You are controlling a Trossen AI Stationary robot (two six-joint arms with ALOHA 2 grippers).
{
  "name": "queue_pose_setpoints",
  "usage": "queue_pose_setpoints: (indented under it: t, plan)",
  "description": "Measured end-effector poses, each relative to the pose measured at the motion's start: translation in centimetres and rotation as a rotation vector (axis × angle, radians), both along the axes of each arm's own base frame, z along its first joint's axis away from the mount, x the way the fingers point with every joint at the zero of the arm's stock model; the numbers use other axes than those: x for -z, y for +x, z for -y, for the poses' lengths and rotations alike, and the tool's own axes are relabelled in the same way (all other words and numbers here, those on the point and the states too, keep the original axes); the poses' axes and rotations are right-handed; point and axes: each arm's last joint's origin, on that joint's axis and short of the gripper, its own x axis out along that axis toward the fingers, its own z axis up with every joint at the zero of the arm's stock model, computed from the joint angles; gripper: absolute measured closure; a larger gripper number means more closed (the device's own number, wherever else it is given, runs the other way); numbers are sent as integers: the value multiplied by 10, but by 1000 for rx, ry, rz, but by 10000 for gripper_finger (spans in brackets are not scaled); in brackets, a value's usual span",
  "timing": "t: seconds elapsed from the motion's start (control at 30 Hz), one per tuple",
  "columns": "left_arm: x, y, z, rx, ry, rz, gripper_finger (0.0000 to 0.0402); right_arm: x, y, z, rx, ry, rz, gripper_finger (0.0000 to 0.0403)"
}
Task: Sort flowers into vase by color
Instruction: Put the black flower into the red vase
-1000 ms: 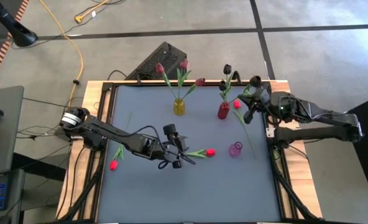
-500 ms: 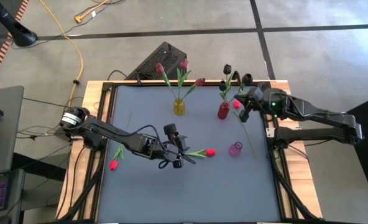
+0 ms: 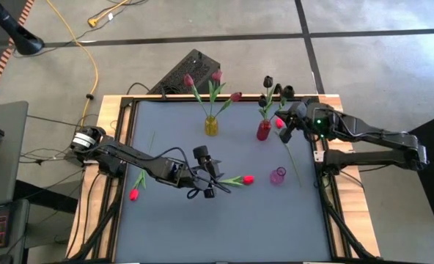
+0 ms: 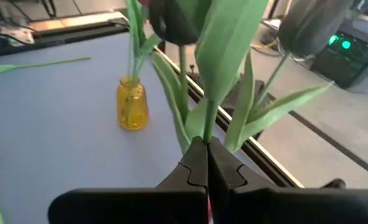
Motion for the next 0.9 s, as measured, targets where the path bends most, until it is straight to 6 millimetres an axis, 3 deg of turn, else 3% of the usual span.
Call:
queue_pose_setpoints:
  t: [0.43,0.6,0.9]
  plan:
    - [3,-1,1,16,-24,-4,199,12,7,22,28,104,-33,384]
    - [12,-4,1,20,-44,-17,199,27,6,27,54,141,-22,383]
    - [20,-7,7,61,-74,28,199,41,7,30,93,195,13,335]
